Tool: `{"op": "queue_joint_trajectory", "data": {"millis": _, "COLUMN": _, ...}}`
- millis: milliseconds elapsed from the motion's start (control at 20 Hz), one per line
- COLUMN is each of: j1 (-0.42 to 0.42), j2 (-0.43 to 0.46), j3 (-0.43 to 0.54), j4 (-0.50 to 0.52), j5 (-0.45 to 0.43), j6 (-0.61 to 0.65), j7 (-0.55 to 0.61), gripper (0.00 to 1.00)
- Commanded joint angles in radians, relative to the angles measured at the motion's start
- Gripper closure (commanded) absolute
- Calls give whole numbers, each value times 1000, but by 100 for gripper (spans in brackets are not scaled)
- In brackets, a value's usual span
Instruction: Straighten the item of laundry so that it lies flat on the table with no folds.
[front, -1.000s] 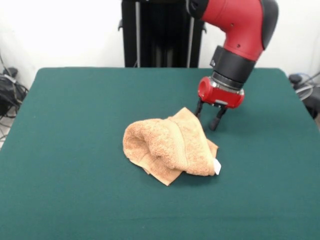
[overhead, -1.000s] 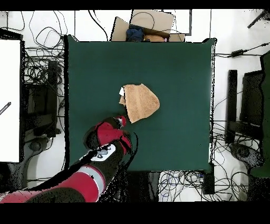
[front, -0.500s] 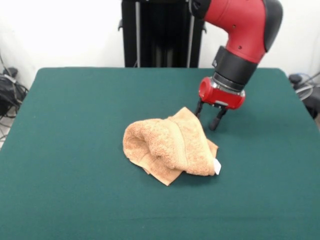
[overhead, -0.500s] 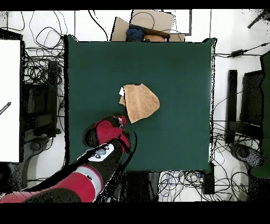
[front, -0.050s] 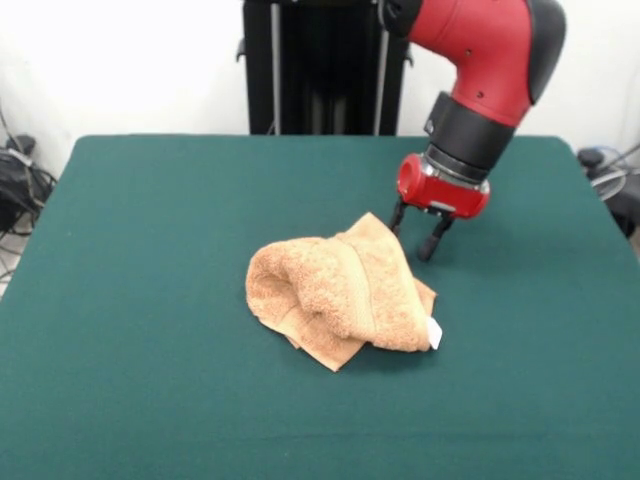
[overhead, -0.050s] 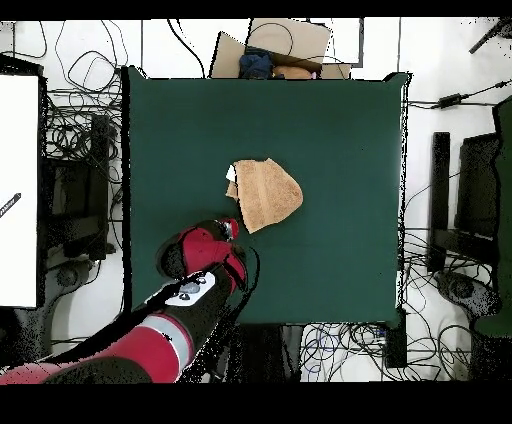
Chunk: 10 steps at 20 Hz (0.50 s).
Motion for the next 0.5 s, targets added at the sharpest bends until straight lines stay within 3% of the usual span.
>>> {"op": "queue_joint_trajectory", "data": {"millis": 50, "j1": 28, "j2": 73, "j3": -24, "j4": -71, "j5": 72, "j6": 187, "j7": 196, "gripper": 0}}
{"op": "queue_joint_trajectory", "data": {"millis": 350, "j1": 123, "j2": 63, "j3": -99, "j4": -69, "j5": 119, "j6": 271, "j7": 255, "gripper": 0}}
{"op": "queue_joint_trajectory", "data": {"millis": 450, "j1": 51, "j2": 58, "j3": -18, "j4": -30, "j5": 117, "j6": 176, "j7": 262, "gripper": 0}}
{"op": "queue_joint_trajectory", "data": {"millis": 500, "j1": -37, "j2": 61, "j3": 52, "j4": -41, "j5": 75, "j6": 93, "j7": 220, "gripper": 0}}
